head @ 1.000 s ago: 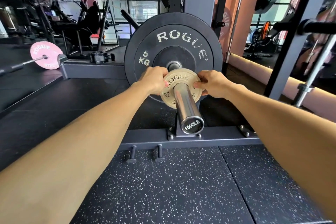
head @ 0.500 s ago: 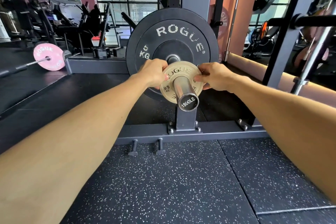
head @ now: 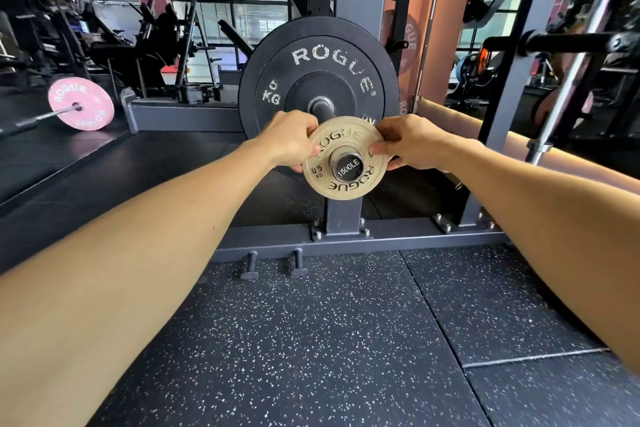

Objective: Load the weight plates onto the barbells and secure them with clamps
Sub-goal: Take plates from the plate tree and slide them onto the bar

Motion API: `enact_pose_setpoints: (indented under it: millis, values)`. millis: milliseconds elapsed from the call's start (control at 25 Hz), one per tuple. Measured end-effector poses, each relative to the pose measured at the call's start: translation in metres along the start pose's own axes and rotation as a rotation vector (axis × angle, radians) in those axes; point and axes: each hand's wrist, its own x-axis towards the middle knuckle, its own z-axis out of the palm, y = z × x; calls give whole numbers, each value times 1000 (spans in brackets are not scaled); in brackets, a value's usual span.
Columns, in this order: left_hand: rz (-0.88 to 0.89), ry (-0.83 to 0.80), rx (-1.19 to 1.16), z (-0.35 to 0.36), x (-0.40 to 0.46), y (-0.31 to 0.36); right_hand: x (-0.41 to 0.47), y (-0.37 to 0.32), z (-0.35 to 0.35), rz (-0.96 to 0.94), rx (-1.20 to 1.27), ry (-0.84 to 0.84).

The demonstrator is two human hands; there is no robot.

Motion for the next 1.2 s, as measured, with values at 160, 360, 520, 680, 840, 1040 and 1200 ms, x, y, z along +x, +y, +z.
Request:
enact_pose_setpoints:
  millis: [160, 360, 520, 680, 840, 1040, 1200]
  values:
    - [-3, -12, -2, -4, -15, 7, -19, -5, -2, -3, 24, -15]
    - [-12, -69, -34, -17, -26, 16, -35, -17, -12, -2, 60, -85]
    - [-20, -91, -24, -27, -24, 21, -32, -23, -18, -4, 92, -119]
    - [-22, -94, -67, -48, -15, 28, -21, -39, -35, -4, 85, -127]
    - [-34, -76, -103, -78, 12, 44, 4, -58, -66, -32, 131, -132]
    - [-33, -47, -128, -107, 48, 57, 44, -78, -98, -74, 120, -121]
    - [-53, -23, -111, -124, 82, 64, 77, -86, -119, -113, 106, -129]
